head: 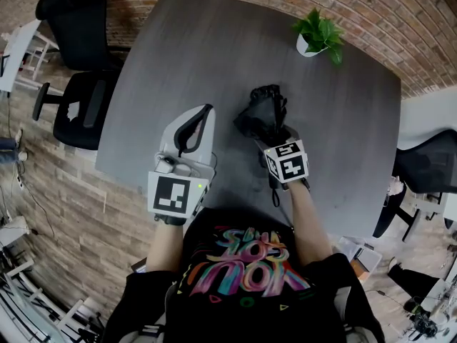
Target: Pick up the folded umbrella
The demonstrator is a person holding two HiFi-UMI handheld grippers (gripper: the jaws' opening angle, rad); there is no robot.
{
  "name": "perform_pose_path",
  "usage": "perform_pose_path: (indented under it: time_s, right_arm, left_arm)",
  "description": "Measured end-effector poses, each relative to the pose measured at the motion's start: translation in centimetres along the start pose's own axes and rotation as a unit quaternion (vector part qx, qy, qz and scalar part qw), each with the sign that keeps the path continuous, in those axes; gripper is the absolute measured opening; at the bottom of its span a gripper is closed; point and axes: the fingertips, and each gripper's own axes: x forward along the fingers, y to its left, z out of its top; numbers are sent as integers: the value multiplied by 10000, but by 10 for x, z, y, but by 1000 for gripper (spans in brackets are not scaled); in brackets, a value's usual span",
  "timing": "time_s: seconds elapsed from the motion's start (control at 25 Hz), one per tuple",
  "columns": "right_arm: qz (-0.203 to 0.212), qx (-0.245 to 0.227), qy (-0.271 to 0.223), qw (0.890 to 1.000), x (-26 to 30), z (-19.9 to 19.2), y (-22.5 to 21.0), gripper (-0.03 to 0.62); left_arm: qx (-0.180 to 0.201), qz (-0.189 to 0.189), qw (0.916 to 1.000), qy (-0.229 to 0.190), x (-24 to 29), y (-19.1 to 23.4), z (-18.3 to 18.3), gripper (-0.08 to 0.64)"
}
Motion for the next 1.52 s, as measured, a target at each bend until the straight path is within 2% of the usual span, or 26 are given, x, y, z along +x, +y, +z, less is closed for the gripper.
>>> perform_pose_path:
  time_s: [0.4, 0.64, 0.8, 1.08, 1.52]
  right_arm:
    - [-167, 136, -770, 9968, -52, 38, -8, 276]
    - [-235, 274, -1401, 9895, -95, 61, -12, 278]
    - [-250, 400, -1938, 9799, -129, 78, -13, 279]
    - [-415, 305, -2680, 9620, -186, 97, -16, 279]
    - [-670, 85, -3681, 9273, -251, 107, -16, 279]
  left_arm:
    - [126, -267, 9994, -191, 5, -16, 17, 0]
    - [209, -458, 9984, -272, 10, -31, 26, 2]
    - [254, -608, 9973, -334, 14, -40, 31, 0]
    - [277, -855, 9953, -366, 23, -59, 36, 1]
    - [250, -876, 9953, -332, 23, -56, 33, 0]
